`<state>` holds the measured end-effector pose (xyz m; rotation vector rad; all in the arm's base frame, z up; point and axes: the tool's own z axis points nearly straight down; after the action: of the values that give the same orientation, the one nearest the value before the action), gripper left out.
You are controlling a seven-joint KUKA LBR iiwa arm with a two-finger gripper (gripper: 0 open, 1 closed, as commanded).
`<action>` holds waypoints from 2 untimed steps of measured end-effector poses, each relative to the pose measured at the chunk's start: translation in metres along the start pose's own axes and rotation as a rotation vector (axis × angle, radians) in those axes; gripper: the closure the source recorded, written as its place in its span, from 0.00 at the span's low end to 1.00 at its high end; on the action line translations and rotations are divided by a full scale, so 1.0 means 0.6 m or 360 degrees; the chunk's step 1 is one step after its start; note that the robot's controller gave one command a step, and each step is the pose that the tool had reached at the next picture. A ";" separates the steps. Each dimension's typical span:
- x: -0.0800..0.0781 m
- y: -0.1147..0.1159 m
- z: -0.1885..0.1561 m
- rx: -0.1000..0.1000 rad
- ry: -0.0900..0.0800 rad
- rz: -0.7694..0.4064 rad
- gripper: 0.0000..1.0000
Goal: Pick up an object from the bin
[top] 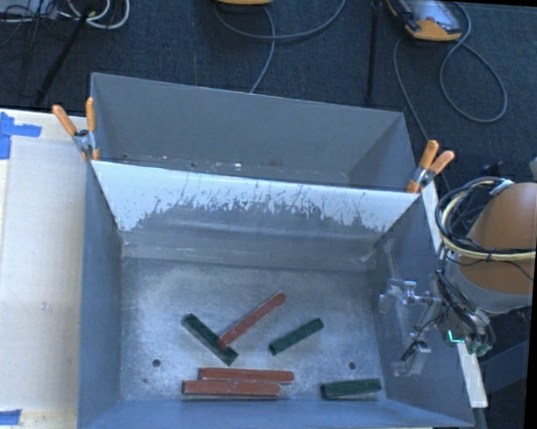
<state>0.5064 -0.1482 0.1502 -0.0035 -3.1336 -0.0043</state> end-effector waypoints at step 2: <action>0.047 0.075 0.131 0.0002 -0.0008 -0.0043 1.00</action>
Offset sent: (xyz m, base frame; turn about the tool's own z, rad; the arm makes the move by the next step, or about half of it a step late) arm -0.0292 0.0439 -0.0797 -0.0219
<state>0.4775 -0.1030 0.0718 0.0394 -3.1382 -0.0022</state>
